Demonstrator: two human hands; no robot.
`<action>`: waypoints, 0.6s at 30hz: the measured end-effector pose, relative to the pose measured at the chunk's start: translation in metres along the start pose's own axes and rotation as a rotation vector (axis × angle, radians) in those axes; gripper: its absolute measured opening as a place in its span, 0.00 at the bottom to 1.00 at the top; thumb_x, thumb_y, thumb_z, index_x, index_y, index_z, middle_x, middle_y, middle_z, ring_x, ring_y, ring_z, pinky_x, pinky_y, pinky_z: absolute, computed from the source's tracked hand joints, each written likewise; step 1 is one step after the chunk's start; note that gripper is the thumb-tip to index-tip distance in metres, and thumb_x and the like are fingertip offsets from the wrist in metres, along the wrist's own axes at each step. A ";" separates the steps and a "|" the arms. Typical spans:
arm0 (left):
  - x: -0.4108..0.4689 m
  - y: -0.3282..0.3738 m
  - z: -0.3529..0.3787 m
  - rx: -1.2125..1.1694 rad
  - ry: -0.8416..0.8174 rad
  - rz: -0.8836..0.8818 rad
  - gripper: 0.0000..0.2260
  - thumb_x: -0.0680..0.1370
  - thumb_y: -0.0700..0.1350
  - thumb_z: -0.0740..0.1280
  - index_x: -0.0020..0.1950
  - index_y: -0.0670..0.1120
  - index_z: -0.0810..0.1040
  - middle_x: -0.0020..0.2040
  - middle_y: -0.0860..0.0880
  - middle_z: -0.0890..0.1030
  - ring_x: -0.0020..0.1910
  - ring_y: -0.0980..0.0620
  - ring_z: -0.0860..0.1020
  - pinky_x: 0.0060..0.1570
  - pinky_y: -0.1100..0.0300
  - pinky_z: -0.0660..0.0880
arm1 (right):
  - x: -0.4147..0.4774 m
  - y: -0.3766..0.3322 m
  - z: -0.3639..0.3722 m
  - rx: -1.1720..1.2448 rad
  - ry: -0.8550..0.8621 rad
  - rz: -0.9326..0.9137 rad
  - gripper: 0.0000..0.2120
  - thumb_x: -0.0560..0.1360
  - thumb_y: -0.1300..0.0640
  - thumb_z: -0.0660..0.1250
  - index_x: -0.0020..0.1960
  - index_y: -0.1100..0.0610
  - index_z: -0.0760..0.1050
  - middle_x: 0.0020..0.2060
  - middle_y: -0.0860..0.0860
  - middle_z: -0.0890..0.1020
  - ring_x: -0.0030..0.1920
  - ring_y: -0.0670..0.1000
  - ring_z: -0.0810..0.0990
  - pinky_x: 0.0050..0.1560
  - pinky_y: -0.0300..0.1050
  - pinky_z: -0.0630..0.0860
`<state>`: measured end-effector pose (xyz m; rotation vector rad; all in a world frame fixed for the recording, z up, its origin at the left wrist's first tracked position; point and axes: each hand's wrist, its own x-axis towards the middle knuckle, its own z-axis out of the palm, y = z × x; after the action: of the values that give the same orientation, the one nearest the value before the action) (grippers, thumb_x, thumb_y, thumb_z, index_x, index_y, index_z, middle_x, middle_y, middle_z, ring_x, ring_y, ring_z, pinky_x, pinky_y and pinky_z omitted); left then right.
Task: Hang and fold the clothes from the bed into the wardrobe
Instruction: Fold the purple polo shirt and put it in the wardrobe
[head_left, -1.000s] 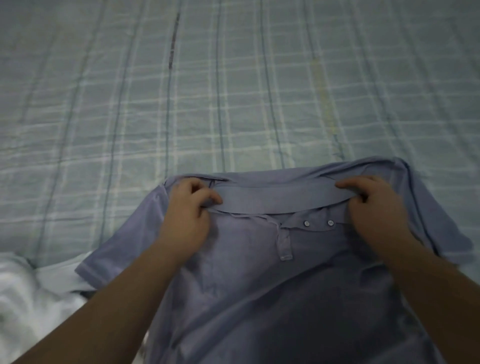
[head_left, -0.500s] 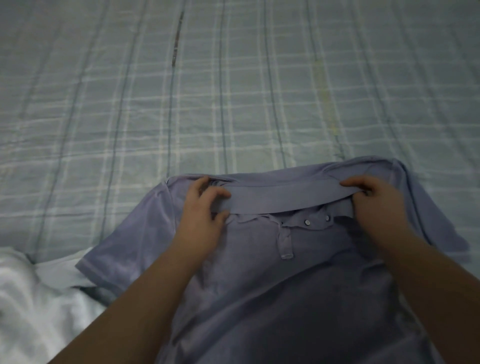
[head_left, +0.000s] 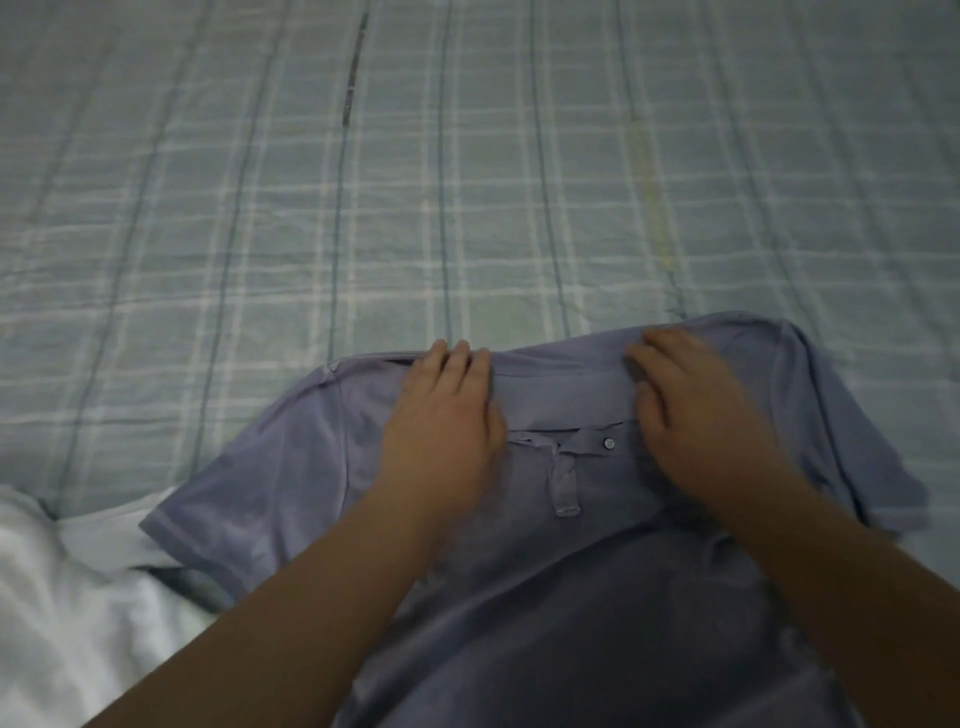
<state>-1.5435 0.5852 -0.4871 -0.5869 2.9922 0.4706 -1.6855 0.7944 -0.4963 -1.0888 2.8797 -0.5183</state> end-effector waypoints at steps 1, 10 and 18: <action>0.005 0.002 0.007 0.042 -0.087 -0.052 0.30 0.82 0.57 0.45 0.79 0.43 0.58 0.79 0.43 0.60 0.79 0.43 0.55 0.78 0.48 0.51 | 0.001 0.001 0.009 -0.074 -0.067 -0.011 0.24 0.79 0.52 0.54 0.68 0.63 0.74 0.68 0.61 0.75 0.69 0.61 0.71 0.73 0.53 0.63; 0.036 -0.039 0.042 0.102 -0.050 -0.011 0.30 0.82 0.60 0.43 0.82 0.48 0.47 0.82 0.44 0.49 0.80 0.44 0.48 0.78 0.47 0.48 | 0.006 -0.015 0.054 -0.281 -0.135 0.093 0.33 0.81 0.41 0.47 0.79 0.60 0.57 0.78 0.59 0.60 0.77 0.60 0.59 0.76 0.59 0.54; 0.028 -0.039 0.040 0.086 -0.036 -0.029 0.30 0.82 0.60 0.45 0.82 0.49 0.49 0.82 0.45 0.51 0.80 0.44 0.49 0.78 0.46 0.48 | 0.005 -0.018 0.055 -0.290 -0.136 0.119 0.33 0.80 0.43 0.47 0.79 0.60 0.56 0.78 0.60 0.60 0.77 0.61 0.59 0.76 0.62 0.54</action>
<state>-1.5549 0.5528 -0.5398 -0.6072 2.9482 0.3440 -1.6703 0.7622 -0.5417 -0.9290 2.9344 -0.0193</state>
